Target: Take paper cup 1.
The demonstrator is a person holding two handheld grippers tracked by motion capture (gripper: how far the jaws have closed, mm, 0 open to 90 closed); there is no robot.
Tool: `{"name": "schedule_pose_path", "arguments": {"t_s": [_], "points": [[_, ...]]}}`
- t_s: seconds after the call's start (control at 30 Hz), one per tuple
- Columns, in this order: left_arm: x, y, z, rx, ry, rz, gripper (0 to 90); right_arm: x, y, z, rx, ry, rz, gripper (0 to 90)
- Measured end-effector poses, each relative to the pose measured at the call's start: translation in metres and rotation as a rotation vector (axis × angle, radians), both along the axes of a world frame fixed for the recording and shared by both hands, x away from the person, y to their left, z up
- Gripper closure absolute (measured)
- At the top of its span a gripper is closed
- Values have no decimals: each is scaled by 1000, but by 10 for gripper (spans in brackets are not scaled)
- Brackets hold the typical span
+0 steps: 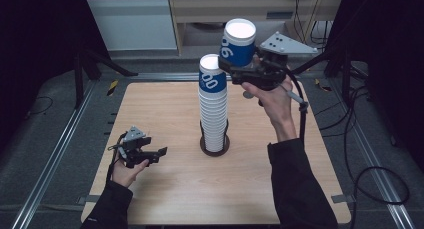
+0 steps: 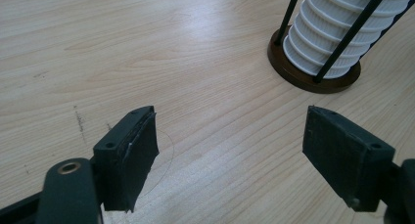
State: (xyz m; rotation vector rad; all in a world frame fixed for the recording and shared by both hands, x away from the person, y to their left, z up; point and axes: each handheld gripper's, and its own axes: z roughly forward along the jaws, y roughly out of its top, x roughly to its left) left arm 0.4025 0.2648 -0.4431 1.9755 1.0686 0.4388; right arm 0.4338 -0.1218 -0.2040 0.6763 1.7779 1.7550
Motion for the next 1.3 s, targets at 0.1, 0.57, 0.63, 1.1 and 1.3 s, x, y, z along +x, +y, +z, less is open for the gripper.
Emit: {"name": "schedule_pose_path", "arguments": {"t_s": [0.1, 0.57, 0.63, 1.1, 1.3], "points": [[0, -1, 0, 1, -1, -3, 204, -5, -14, -3, 1, 5, -19, 193], [-1, -3, 0, 5, 1, -16, 208, -18, -54, -39, -41, 50, -36, 193], [-2, -3, 0, 3, -1, -18, 208, -19, -58, -53, -67, 74, -31, 193], [-2, -6, 0, 2, 4, -47, 209, -28, -72, -113, -137, 162, -4, 192], [-3, -8, 2, 7, 4, -65, 210, -36, -73, -136, -197, 194, 33, 192]]}}
